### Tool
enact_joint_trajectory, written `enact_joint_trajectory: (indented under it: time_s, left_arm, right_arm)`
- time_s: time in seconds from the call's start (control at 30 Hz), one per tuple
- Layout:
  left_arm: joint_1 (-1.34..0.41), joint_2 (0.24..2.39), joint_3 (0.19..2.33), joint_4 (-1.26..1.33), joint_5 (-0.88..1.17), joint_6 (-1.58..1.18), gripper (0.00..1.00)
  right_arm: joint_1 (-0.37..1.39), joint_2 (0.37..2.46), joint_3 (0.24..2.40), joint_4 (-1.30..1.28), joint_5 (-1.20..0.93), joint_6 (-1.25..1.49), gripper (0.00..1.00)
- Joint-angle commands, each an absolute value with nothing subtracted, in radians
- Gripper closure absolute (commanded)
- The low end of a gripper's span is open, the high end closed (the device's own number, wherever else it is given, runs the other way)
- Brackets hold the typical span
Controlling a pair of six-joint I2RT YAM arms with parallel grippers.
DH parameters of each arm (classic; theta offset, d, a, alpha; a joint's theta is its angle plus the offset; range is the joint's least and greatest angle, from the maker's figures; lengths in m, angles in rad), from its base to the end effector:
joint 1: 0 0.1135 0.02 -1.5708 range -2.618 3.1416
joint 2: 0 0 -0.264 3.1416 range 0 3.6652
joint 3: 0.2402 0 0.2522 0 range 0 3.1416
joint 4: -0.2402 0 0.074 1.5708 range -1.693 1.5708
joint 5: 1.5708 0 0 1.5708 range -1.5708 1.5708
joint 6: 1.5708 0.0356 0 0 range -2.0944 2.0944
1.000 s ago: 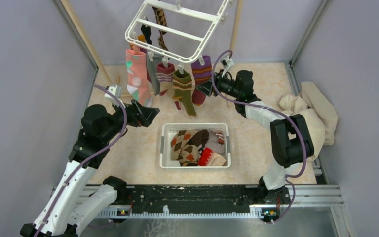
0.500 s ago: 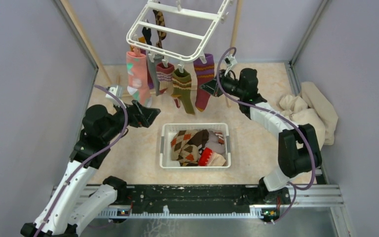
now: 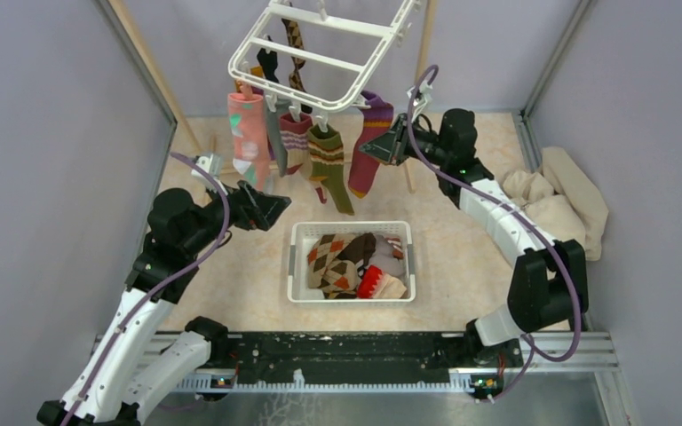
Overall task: Remove the socks clipped to the hanger
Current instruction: Remove the sock from the hanger.
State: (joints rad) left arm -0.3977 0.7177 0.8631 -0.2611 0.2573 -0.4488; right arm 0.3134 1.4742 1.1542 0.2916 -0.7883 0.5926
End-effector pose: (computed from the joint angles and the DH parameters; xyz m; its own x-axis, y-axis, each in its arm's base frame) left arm 0.1463 -0.0713 0.3695 -0.3595 -0.3041 -0.8822 0.5013 0.7345 -0.4574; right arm 0.3204 0.1304 0.3534 -0.5204 0.2453 -0.8179 -0.7246 0.3800 0.5750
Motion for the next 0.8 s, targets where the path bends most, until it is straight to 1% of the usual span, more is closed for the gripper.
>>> enact_joint_trajectory:
  time_s: [0.0,0.17,0.37,0.77]
  left_arm:
    - [-0.403,0.703,0.857,-0.225,0.300,-0.453,0.01]
    - [-0.403,0.700,0.856,-0.215,0.327,-0.454,0.01]
    - [-0.403,0.719,0.854,-0.186,0.430,-0.447,0.01]
    - [-0.403,0.709,0.842,-0.144,0.492,-0.436,0.01]
  right_arm:
    - [0.288,1.425,1.203,0.311,-0.867,0.693,0.98]
    - [0.260,1.417,1.206,0.314,-0.941,0.770,0.99]
    - [0.250,1.405,1.201,0.354,-1.002,0.840,0.99]
    - [0.249,1.437,1.158,0.726,-1.095,1.165,0.99]
